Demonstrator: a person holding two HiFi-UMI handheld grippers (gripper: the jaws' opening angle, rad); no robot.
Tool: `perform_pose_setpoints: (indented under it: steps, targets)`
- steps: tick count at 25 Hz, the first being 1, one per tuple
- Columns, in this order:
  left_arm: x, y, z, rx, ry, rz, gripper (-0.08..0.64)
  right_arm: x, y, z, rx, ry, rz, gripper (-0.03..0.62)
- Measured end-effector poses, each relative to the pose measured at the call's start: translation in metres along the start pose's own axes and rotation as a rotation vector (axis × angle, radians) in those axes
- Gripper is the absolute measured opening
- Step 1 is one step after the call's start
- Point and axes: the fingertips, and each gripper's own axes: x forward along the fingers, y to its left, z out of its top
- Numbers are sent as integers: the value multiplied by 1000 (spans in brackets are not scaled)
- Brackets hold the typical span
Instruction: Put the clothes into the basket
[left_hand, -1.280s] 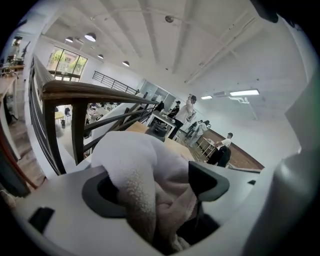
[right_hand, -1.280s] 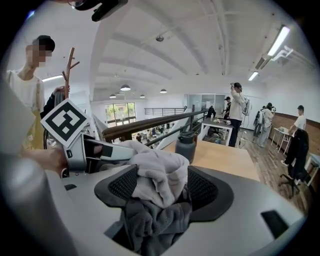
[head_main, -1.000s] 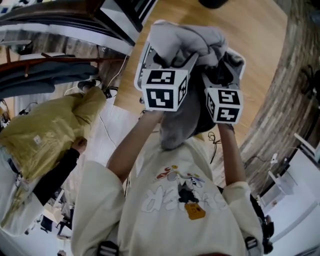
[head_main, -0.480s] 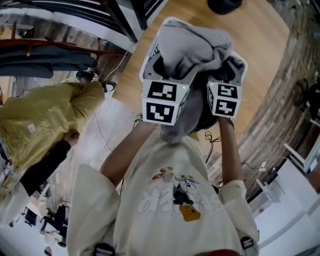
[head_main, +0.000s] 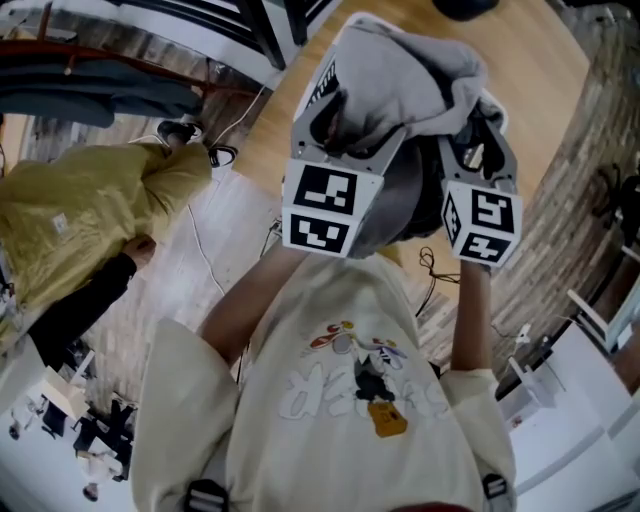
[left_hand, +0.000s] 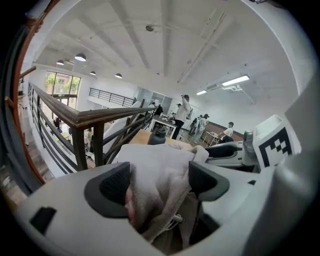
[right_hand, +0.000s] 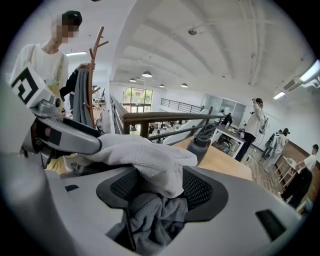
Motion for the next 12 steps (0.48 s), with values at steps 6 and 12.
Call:
perform_pose_setpoints:
  steps: [6, 12]
  targets:
    - [-19, -11, -1, 1, -29, 18, 257, -32, 10, 8, 8, -66, 50, 275]
    - [-46, -26, 0, -1, -66, 73, 52, -72, 41, 17, -26, -139, 186, 275]
